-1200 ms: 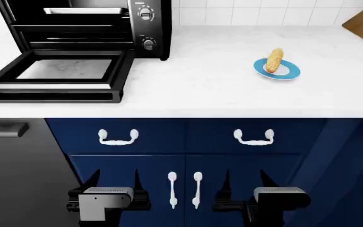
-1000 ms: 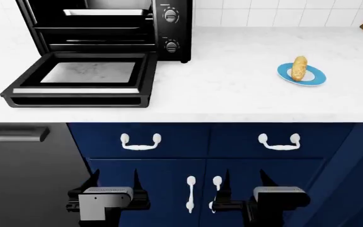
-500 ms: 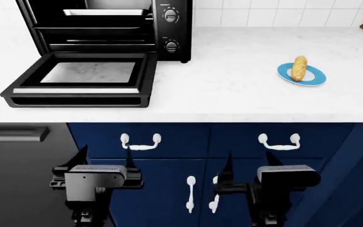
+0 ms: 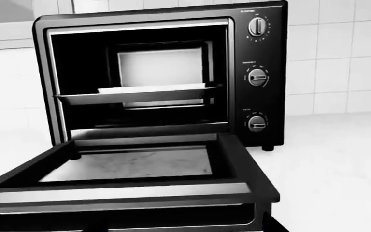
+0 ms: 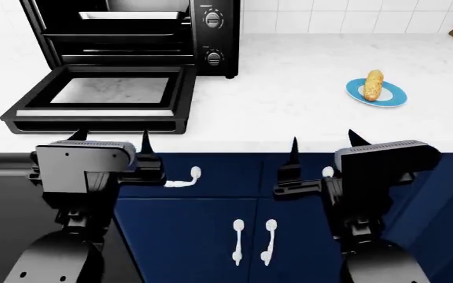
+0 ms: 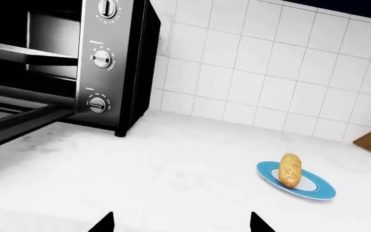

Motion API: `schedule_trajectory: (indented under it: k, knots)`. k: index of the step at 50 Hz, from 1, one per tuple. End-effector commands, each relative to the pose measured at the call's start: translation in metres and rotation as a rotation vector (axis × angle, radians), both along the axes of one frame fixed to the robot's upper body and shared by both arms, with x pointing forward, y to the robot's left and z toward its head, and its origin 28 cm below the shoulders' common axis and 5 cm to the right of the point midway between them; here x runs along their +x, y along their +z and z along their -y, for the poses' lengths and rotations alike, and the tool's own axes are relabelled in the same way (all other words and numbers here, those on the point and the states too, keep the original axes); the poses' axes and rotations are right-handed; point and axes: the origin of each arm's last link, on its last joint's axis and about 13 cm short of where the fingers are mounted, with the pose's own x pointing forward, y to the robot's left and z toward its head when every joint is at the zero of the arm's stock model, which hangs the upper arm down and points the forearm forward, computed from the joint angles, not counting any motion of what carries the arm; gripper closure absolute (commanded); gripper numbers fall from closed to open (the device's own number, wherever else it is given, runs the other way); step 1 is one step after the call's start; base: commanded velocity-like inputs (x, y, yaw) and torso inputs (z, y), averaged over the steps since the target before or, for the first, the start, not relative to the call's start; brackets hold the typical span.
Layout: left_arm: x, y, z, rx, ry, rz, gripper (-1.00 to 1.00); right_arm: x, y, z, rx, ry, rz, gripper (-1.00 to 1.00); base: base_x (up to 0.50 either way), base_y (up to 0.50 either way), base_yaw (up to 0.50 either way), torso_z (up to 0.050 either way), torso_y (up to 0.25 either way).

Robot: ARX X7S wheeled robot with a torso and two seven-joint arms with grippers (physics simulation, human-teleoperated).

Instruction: Place the baguette on the tray of the toaster oven.

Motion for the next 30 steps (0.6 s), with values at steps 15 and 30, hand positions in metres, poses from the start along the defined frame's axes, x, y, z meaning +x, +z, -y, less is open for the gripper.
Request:
schedule_trajectory:
  k: [15, 30]
  knots:
    - [0.0062, 0.0222, -0.0062, -0.023, 0.001, -0.017, -1.0, 0.0031, 0.019, 0.0043, 0.0, -0.008, 0.0, -1.0, 0.11, 0.0, 0.0, 0.0, 0.0]
    - [0.0102, 0.0217, -0.0083, -0.039, 0.024, -0.027, -1.0, 0.004, 0.0212, 0.0044, -0.002, -0.01, 0.004, -1.0, 0.17, 0.0, 0.0, 0.0, 0.0]
